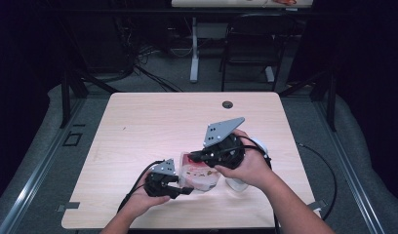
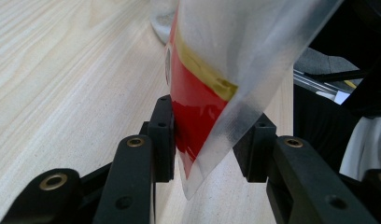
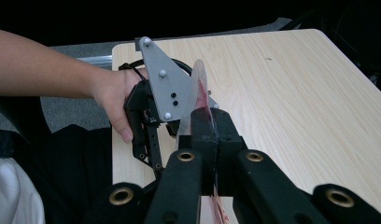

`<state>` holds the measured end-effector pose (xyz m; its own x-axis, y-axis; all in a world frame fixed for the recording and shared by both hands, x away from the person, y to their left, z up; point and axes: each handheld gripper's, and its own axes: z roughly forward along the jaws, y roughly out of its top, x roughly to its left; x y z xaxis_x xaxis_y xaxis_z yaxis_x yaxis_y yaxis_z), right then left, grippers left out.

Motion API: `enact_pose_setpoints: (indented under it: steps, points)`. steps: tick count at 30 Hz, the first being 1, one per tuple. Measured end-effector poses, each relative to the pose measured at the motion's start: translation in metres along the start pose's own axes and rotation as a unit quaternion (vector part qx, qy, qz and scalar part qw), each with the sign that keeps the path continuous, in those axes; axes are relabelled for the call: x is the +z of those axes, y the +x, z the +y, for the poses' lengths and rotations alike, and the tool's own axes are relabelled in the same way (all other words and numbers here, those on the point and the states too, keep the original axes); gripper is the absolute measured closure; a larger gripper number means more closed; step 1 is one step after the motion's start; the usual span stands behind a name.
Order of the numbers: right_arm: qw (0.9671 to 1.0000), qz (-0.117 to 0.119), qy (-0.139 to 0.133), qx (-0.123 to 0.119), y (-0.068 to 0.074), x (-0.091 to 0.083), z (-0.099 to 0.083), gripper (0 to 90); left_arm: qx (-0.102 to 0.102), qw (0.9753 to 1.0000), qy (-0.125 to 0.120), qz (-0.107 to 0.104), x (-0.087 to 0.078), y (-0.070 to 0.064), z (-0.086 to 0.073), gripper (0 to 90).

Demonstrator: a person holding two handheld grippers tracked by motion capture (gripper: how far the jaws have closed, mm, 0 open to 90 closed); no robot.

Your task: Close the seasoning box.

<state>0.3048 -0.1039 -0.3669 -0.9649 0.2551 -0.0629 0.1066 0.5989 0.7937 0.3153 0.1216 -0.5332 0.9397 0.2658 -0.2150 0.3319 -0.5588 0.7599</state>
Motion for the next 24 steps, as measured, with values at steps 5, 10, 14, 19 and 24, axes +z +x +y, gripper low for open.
enact_pose_setpoints:
  steps: [5, 10, 14, 19, 24]
  points:
    - [1.0000, 0.001, 0.000, 0.000, -0.001, 0.000, 0.000, 89.8, -0.001, 1.0000, -0.001, 0.002, -0.001, 0.000, 0.000, 64.9]
    - [1.0000, -0.003, 0.002, 0.001, -0.001, 0.000, -0.001, 89.7, 0.001, 1.0000, 0.005, 0.002, -0.004, 0.000, 0.000, 66.5]
    - [1.0000, -0.007, 0.002, 0.003, -0.003, -0.002, -0.003, 89.5, 0.000, 0.9999, 0.009, 0.009, -0.005, 0.000, 0.000, 67.3]
    - [0.9999, -0.011, 0.004, 0.006, -0.004, -0.002, -0.005, 89.1, 0.001, 0.9998, 0.013, 0.017, -0.009, 0.001, 0.000, 68.9]
    - [0.9999, -0.011, 0.000, 0.011, -0.006, -0.004, -0.006, 88.3, 0.003, 0.9997, 0.014, 0.020, -0.011, 0.001, 0.001, 69.8]
